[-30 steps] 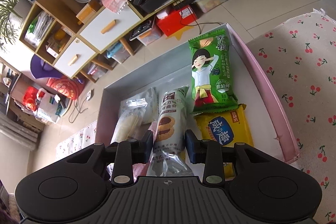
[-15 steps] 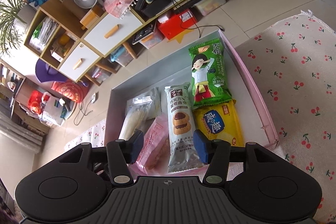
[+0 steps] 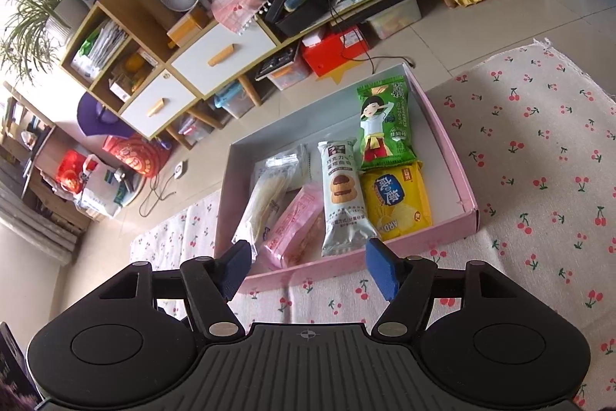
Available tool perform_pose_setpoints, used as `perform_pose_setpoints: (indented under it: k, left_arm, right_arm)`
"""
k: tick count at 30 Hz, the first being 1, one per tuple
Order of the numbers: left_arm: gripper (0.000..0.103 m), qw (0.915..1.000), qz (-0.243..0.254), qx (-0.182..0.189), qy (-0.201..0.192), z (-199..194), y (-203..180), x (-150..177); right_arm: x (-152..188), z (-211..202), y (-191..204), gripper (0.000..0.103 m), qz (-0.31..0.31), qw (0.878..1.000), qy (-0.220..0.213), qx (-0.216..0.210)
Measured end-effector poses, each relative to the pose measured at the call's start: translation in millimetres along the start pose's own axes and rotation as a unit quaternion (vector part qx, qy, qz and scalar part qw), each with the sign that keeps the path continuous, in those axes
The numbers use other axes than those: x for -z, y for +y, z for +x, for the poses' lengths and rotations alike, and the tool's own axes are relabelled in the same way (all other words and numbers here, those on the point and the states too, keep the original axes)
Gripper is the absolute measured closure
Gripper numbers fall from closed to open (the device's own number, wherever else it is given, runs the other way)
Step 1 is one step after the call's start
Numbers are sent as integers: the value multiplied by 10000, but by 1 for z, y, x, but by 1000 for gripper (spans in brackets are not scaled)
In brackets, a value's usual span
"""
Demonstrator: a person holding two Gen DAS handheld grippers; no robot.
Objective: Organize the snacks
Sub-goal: 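Open both tools to drop the two bags into the pink box, then move both tools back over the red snack bags on the cloth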
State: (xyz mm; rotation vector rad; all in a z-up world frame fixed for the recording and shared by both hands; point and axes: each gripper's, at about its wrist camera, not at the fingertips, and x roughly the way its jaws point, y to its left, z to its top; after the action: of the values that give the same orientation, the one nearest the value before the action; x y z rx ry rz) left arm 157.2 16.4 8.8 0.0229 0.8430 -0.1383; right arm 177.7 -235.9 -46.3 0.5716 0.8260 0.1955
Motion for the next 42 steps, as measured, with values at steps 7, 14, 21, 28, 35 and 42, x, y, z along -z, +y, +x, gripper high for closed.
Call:
perform_pose_setpoints:
  k: [7,14,21,28,35,42]
  left_arm:
    - [15,9997,-21,5,225,-10,4,18]
    - [8,9993,-37,125,346,-25,8,34]
    - [3,9990,61,244,362,-34,9,53]
    - [1,9982,373,334,336,-40,8,72]
    - [1,9943,787,597,395,-39,-3,95]
    - [6,9901,790,1048,496,-34,-7,115]
  right_arm:
    - [22,-13,9,30,-303,9992,193,180]
    - [45,-31,20,24,-828,9950,366,418]
    - [66,-49,11,19,-1122,9919,428,422]
    - [83,-59,-1,18,-1893,9769,264,953]
    - [110,-54,-11,13,-2707,9553,552,1052]
    - [146,-55,-5,13,-4047,9069,641,984]
